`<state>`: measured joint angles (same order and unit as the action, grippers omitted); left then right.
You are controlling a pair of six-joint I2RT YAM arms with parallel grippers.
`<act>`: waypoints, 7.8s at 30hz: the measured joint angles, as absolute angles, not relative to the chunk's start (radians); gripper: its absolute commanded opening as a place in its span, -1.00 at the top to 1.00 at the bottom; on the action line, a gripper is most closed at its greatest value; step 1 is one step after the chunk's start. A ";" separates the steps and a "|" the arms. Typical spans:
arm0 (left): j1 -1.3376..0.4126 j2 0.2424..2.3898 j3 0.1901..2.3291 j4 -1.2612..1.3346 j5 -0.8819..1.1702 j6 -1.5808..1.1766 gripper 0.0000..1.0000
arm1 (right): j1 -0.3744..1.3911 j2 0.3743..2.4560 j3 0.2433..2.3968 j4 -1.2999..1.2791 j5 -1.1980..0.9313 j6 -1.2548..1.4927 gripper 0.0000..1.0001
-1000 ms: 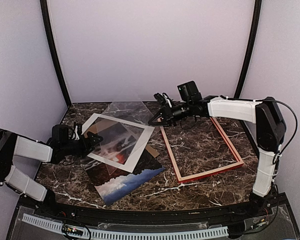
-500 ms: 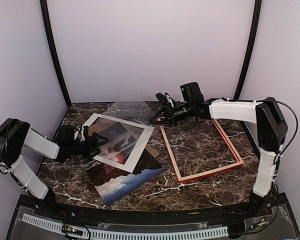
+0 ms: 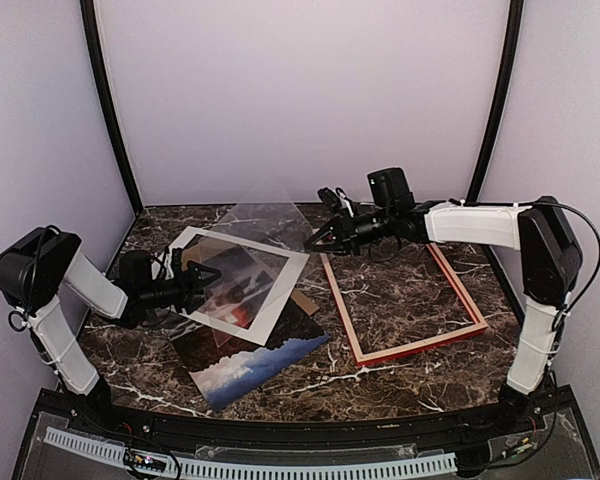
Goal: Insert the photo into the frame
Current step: Pass from the right arm to the left, then place the glass panel in the frame body.
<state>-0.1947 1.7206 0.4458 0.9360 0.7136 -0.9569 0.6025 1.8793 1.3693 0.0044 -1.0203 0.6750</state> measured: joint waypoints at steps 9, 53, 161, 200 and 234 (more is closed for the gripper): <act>-0.194 1.760 0.456 1.052 0.727 -1.014 -0.54 | 0.580 1.856 1.343 0.002 -1.016 0.666 1.00; -0.157 1.578 0.565 0.921 0.799 -0.913 1.00 | 0.540 1.854 1.158 -0.041 -0.953 0.583 0.64; -0.785 1.580 1.148 0.329 0.429 -0.862 1.00 | 0.203 1.353 0.619 -0.349 -0.274 0.447 -0.28; -0.877 2.024 1.211 0.468 0.390 -1.111 1.00 | -0.050 1.253 0.805 -0.423 -0.281 0.360 -0.56; -0.849 2.052 1.211 0.342 0.357 -0.970 1.00 | 0.213 1.436 0.805 -0.366 -0.296 0.296 -0.81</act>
